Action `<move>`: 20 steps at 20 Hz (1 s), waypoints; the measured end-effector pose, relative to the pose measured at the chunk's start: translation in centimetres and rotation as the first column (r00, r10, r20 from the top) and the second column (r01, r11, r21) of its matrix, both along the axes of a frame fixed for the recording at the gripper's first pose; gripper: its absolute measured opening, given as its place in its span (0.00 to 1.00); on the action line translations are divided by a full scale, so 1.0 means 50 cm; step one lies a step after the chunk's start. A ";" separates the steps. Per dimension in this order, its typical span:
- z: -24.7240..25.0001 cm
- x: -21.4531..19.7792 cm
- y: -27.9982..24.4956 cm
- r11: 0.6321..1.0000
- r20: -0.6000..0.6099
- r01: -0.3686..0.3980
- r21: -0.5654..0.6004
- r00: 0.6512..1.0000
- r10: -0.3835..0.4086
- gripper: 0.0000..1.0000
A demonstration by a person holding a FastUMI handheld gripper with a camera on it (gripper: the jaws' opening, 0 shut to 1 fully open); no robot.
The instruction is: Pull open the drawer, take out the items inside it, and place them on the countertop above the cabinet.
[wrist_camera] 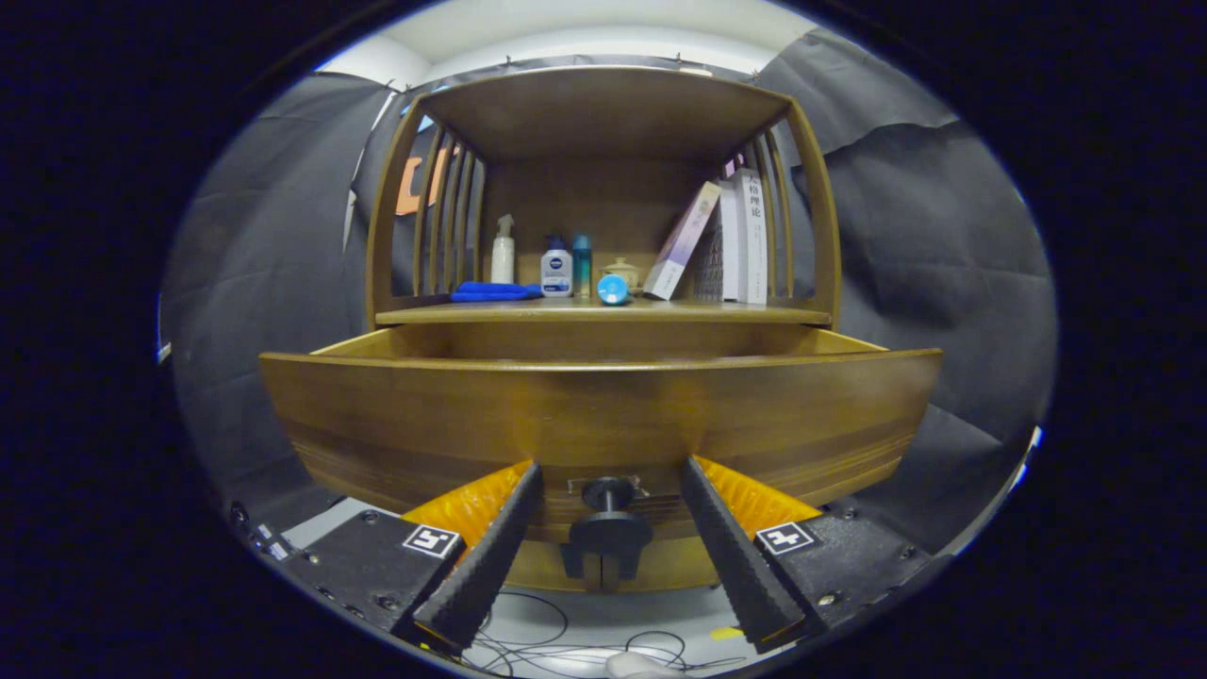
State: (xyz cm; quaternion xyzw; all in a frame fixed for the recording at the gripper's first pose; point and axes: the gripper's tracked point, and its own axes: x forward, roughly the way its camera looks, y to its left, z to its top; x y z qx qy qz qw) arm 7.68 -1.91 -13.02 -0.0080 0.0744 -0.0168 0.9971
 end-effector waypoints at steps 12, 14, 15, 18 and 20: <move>0.022 0.179 0.009 1.000 -0.002 0.023 -0.008 1.000 -0.023 0.99; 0.024 0.210 0.009 1.000 -0.011 0.023 0.006 1.000 -0.023 0.99; 0.026 0.223 0.010 1.000 -0.015 0.022 0.011 1.000 -0.022 0.99; 0.029 0.260 0.008 1.000 -0.014 0.021 0.007 1.000 -0.021 0.99; 0.027 0.268 0.010 1.000 -0.012 0.012 0.025 1.000 -0.011 0.99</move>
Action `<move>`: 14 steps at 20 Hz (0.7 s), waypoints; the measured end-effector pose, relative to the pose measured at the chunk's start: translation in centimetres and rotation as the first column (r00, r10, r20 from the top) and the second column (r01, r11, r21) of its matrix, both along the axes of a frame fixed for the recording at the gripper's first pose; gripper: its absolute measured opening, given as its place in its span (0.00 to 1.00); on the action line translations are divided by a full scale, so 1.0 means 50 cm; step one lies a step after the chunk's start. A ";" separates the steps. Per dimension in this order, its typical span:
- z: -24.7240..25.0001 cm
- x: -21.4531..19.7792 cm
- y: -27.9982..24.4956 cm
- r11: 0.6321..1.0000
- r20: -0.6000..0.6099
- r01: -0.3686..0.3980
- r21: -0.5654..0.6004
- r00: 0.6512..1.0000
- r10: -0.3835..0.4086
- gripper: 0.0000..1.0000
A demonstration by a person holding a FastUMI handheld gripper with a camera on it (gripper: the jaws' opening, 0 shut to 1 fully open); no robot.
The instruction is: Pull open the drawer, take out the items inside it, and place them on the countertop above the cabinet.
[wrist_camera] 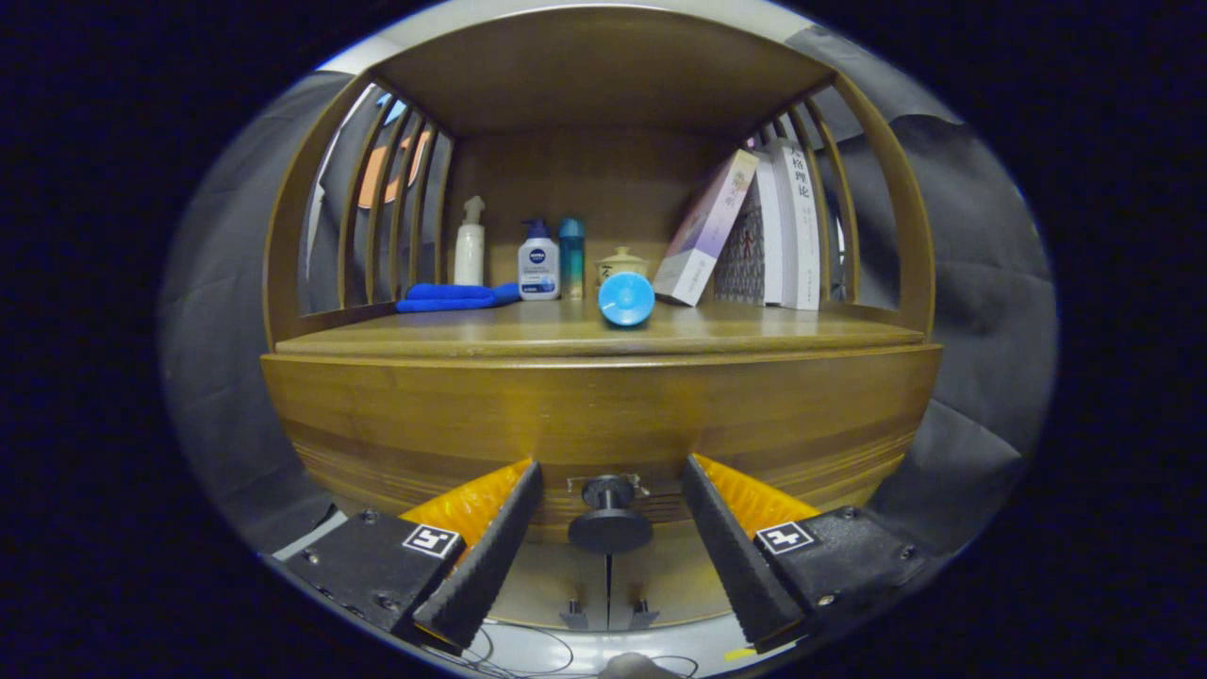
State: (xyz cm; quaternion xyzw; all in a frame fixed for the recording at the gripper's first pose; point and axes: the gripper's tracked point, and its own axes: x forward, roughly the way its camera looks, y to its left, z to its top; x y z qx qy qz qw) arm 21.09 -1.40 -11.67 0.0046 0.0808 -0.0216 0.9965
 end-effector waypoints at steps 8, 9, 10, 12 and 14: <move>-0.010 0.006 0.000 0.999 0.023 -0.001 -0.034 1.000 0.002 0.99; -0.011 0.005 -0.002 0.999 0.008 -0.001 -0.052 1.000 0.001 0.99; -0.012 0.004 -0.004 0.998 -0.013 0.002 -0.065 1.000 -0.003 0.99; -0.010 0.002 -0.001 0.999 -0.062 0.006 -0.039 0.998 -0.009 0.99; -0.006 -0.008 -0.005 1.000 -0.094 0.009 0.003 0.996 -0.008 0.99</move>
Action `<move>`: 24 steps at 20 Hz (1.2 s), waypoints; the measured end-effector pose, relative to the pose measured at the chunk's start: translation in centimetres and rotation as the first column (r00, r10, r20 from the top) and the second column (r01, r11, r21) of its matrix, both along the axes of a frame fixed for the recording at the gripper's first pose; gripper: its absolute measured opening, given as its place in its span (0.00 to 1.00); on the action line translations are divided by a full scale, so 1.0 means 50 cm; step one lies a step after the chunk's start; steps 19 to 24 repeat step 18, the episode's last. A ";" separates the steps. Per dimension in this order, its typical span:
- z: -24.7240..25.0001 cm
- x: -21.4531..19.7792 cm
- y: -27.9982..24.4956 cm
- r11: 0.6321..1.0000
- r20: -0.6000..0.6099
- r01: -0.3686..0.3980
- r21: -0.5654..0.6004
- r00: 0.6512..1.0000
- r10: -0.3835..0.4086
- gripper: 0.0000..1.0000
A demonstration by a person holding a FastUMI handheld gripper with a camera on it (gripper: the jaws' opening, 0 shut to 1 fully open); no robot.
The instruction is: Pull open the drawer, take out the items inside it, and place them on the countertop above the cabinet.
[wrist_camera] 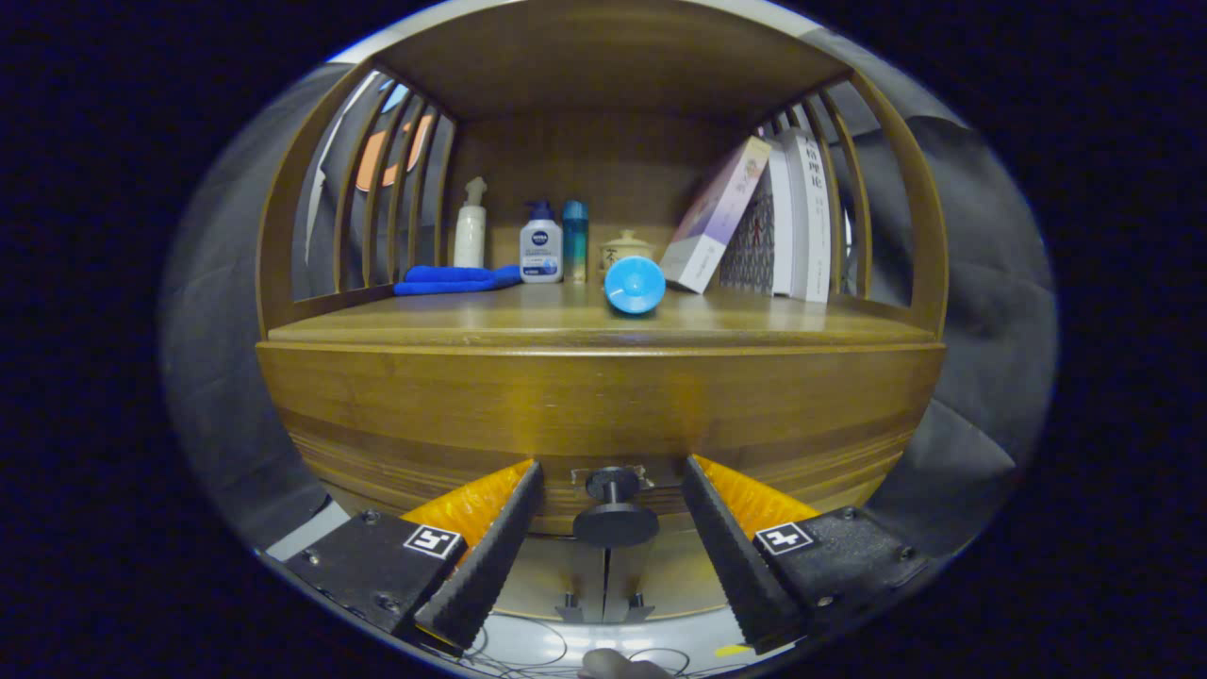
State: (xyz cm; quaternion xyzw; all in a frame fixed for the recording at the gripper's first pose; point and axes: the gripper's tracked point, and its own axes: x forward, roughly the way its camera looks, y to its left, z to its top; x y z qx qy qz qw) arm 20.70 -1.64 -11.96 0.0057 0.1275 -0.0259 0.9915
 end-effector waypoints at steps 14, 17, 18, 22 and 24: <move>0.254 -0.452 0.037 0.996 0.266 -0.028 -0.083 0.963 0.050 0.99; 0.272 -0.518 0.057 0.994 0.300 -0.057 -0.089 0.951 0.081 0.99; 0.280 -0.535 0.057 0.994 0.323 -0.055 -0.092 0.943 0.082 0.99; 0.280 -0.535 0.057 0.994 0.323 -0.055 -0.092 0.943 0.082 0.99; 0.280 -0.535 0.057 0.994 0.323 -0.055 -0.092 0.943 0.082 0.99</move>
